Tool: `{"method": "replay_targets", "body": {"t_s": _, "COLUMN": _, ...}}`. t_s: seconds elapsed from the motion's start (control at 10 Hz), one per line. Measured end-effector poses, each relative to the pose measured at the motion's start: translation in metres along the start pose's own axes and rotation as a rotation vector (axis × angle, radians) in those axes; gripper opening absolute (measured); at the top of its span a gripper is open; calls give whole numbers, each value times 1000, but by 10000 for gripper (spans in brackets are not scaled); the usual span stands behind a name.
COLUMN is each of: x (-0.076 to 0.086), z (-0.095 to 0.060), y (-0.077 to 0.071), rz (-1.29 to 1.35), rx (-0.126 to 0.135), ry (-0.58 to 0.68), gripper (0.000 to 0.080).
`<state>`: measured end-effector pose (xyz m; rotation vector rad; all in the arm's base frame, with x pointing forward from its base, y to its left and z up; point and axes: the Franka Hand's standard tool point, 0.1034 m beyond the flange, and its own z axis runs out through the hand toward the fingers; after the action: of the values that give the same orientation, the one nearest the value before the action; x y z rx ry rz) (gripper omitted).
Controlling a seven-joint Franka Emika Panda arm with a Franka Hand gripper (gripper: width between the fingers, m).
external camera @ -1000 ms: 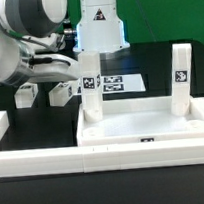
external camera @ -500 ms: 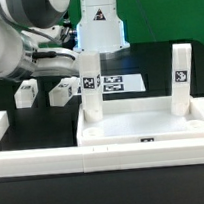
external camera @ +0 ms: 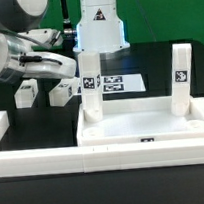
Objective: Assemble desk
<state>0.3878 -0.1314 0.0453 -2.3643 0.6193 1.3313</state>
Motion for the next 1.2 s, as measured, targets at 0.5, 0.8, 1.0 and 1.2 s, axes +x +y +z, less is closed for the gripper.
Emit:
{"method": "replay_targets", "body": {"t_s": 0.5, "x": 3, "z": 6, "y": -16, "rz": 98, "rx": 34, "ry": -6, "gripper": 649}}
{"method": "replay_targets", "body": {"t_s": 0.8, "x": 7, "z": 8, "y": -17, "rz": 96, "rx": 26, "ry": 10, "gripper": 649}}
{"method": "replay_targets", "body": {"t_s": 1.0, "x": 8, "z": 8, "y": -18, "rz": 94, "rx": 24, "ry": 13, "gripper": 649}}
{"method": "replay_targets", "body": {"t_s": 1.2, "x": 10, "z": 10, "y": -26, "rz": 80, "rx": 11, "ry": 35, "gripper": 649}}
